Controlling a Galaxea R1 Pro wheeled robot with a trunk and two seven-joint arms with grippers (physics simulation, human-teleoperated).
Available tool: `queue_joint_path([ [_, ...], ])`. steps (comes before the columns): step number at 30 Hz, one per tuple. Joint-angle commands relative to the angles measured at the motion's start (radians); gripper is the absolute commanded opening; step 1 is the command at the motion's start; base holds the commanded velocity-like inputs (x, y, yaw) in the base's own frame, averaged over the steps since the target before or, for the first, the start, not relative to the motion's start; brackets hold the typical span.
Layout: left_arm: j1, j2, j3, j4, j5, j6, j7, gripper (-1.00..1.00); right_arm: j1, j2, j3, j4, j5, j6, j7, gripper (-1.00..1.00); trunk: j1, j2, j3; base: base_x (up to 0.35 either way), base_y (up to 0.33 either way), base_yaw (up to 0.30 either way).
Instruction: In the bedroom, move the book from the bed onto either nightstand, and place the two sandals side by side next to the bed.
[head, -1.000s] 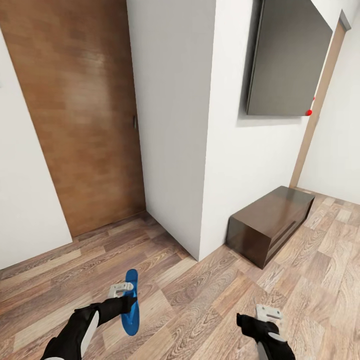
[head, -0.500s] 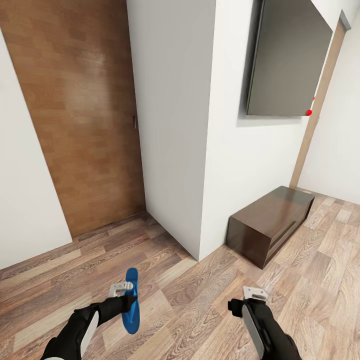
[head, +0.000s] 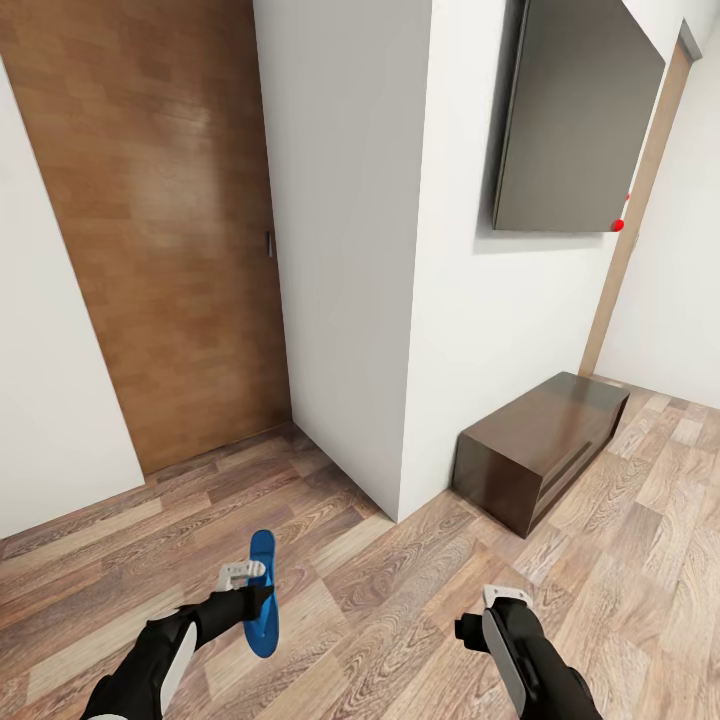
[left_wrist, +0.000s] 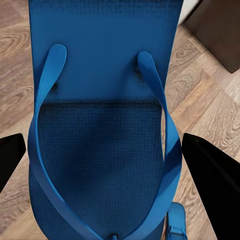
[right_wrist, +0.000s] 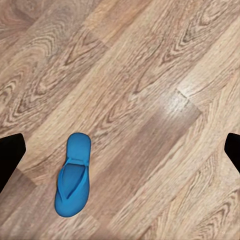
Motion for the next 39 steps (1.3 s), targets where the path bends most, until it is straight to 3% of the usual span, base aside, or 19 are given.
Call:
queue_joint_path([
  [1,-0.001,-0.001,0.005,-0.002,-0.007,0.006,-0.008,-1.0,-0.001,0.0,-0.002,-0.001,-0.009,0.003,-0.007,1.0,0.0,-0.001,-0.001,0.0,0.0,0.0],
  [28,-0.001,0.001,0.009,-0.002,-0.006,0.011,-0.032,-1.0,-0.001,-0.008,-0.005,-0.007,-0.013,0.008,-0.004,1.0,0.103,-0.19,-0.086,0.0,0.0,0.0],
  [32,-0.001,0.013,0.026,-0.002,0.005,0.015,-0.158,-1.0,-0.001,-0.008,-0.005,-0.008,-0.013,0.011,-0.004,1.0,0.119,-0.218,-0.098,0.0,0.0,0.0],
  [34,-0.001,0.033,0.041,-0.002,0.041,0.02,-0.276,-1.0,-0.001,-0.008,-0.005,-0.008,-0.013,0.031,-0.003,1.0,0.126,-0.232,-0.104,0.0,0.0,0.0],
  [36,-0.001,0.049,0.049,-0.002,0.074,0.032,-0.353,-1.0,-0.001,-0.008,-0.005,-0.008,-0.013,0.051,-0.003,1.0,0.134,-0.246,-0.111,0.0,0.0,0.0],
  [39,-0.001,0.062,0.053,-0.002,0.108,0.053,-0.417,-1.0,-0.001,-0.008,-0.005,-0.009,-0.012,0.069,-0.003,1.0,0.146,-0.267,-0.12,0.0,0.0,0.0],
])
